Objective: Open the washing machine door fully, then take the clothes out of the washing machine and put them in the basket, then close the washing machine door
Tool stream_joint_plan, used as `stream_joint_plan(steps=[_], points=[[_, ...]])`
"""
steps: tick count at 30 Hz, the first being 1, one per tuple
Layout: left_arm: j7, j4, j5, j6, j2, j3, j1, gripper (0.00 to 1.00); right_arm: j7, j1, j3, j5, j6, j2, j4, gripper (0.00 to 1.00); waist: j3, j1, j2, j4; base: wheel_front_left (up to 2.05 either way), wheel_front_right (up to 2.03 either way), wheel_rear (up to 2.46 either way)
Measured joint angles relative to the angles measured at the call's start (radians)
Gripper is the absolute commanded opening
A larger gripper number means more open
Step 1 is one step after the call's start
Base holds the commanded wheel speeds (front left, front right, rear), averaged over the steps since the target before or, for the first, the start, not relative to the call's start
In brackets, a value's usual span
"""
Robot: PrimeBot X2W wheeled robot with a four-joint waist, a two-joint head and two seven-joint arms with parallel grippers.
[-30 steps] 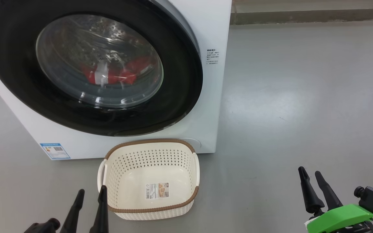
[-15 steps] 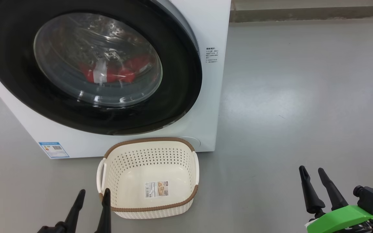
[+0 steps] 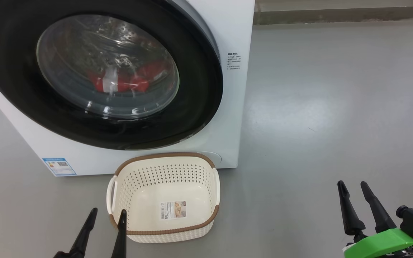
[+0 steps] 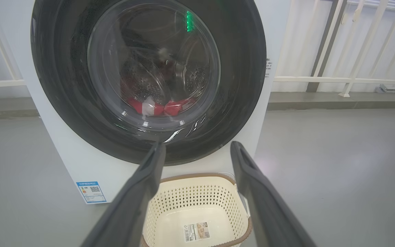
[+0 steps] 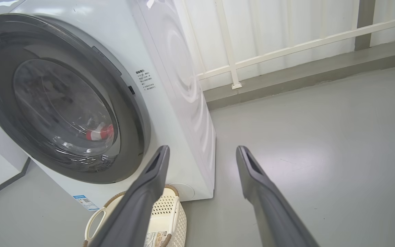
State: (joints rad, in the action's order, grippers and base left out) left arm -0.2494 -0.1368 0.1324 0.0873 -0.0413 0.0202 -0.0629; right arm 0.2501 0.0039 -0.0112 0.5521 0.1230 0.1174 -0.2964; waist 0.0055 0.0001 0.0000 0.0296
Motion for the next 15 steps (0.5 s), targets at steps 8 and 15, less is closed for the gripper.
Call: stream_joint_plan(steps=[8, 15], points=[[0.0, -0.009, 0.002, 0.0, 0.0, -0.01, -0.001, 1.0, 0.002, 0.017, 0.001, 0.0, 0.0, 0.0, 0.007, 1.0, -0.008, 0.0, 0.0, -0.003, 0.0, 0.0, 0.0], [0.0, -0.023, 0.004, 0.0, -0.001, -0.011, -0.007, 1.0, 0.002, 0.017, 0.001, 0.0, 0.0, -0.001, 0.007, 1.0, -0.013, 0.0, 0.0, -0.001, 0.0, 0.0, 0.0]])
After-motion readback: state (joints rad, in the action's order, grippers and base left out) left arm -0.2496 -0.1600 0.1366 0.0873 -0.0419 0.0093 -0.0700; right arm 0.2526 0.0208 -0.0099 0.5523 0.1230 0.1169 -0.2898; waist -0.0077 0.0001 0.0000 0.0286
